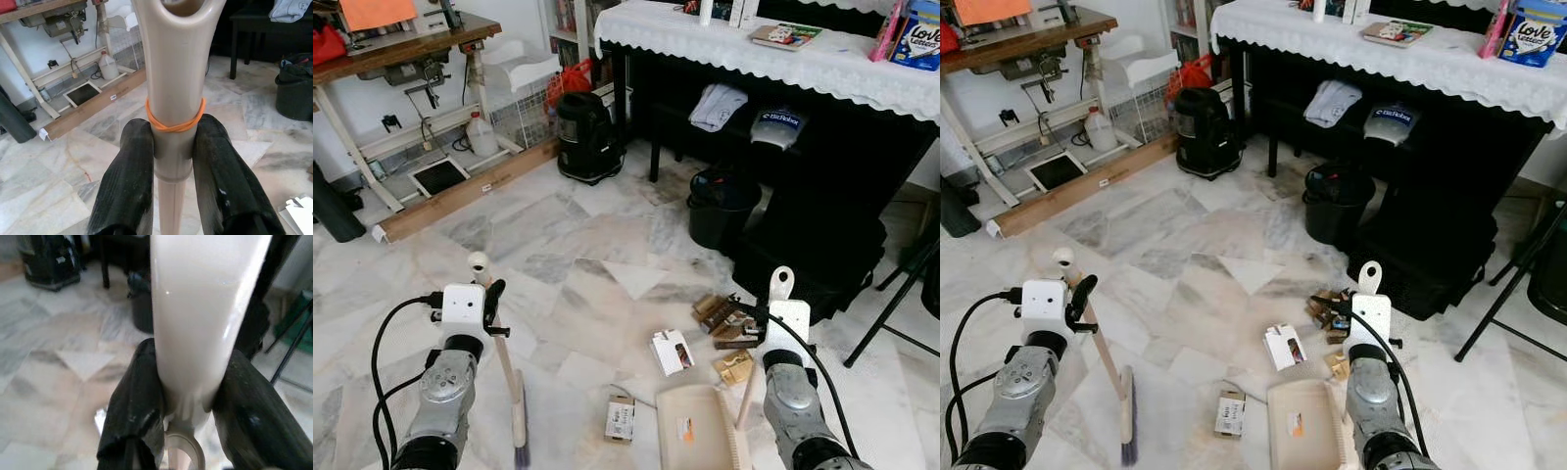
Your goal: Sweep floor
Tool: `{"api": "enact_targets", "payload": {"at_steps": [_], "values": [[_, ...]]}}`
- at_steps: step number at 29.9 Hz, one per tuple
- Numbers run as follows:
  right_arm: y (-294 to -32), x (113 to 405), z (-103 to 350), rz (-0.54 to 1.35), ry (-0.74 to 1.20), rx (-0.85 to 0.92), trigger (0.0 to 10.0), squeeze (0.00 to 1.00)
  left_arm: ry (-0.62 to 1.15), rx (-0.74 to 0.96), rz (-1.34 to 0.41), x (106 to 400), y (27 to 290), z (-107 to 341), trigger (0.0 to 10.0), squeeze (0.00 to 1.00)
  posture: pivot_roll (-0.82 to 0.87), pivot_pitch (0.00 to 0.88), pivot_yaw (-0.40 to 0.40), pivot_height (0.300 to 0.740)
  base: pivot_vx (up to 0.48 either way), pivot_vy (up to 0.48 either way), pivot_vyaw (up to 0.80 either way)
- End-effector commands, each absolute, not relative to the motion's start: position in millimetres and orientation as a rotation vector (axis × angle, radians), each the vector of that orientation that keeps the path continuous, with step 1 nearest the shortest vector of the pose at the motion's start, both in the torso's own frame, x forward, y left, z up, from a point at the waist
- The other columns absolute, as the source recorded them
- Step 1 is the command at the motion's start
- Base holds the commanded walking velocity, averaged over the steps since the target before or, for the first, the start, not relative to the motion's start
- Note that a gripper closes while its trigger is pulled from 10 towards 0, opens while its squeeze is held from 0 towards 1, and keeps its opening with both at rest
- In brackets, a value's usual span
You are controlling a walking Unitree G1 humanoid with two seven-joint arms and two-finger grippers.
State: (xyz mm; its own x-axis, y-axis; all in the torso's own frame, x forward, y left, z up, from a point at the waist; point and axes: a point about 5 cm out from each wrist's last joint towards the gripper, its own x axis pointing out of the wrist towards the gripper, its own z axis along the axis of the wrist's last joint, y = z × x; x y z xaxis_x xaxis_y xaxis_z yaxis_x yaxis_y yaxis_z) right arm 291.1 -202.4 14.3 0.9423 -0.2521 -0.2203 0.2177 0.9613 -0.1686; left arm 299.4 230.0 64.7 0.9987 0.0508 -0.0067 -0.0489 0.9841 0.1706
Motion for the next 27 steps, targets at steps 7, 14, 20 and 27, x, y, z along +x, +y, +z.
{"api": "enact_targets", "payload": {"at_steps": [7,14,20,27], "values": [[-198,277,-6,-0.247,0.373,-0.122,10.0,0.0,0.013,0.152,0.026,301,234,71,10.0,0.0,0.15,0.03,0.046,0.74,0.0,0.0,0.0],[-202,280,-2,-0.253,0.358,-0.126,10.0,0.0,0.032,0.148,0.145,304,240,67,10.0,0.0,0.14,0.034,0.034,0.74,0.0,0.0,0.0],[-203,283,1,-0.246,0.338,-0.126,10.0,0.0,0.027,0.092,0.095,308,219,63,10.0,0.0,0.13,0.038,0.022,0.74,0.0,0.0,0.0],[-204,283,2,-0.236,0.334,-0.134,10.0,0.0,0.052,-0.028,0.027,308,204,56,10.0,0.0,0.13,0.048,0.007,0.74,0.0,0.0,0.0]]}}
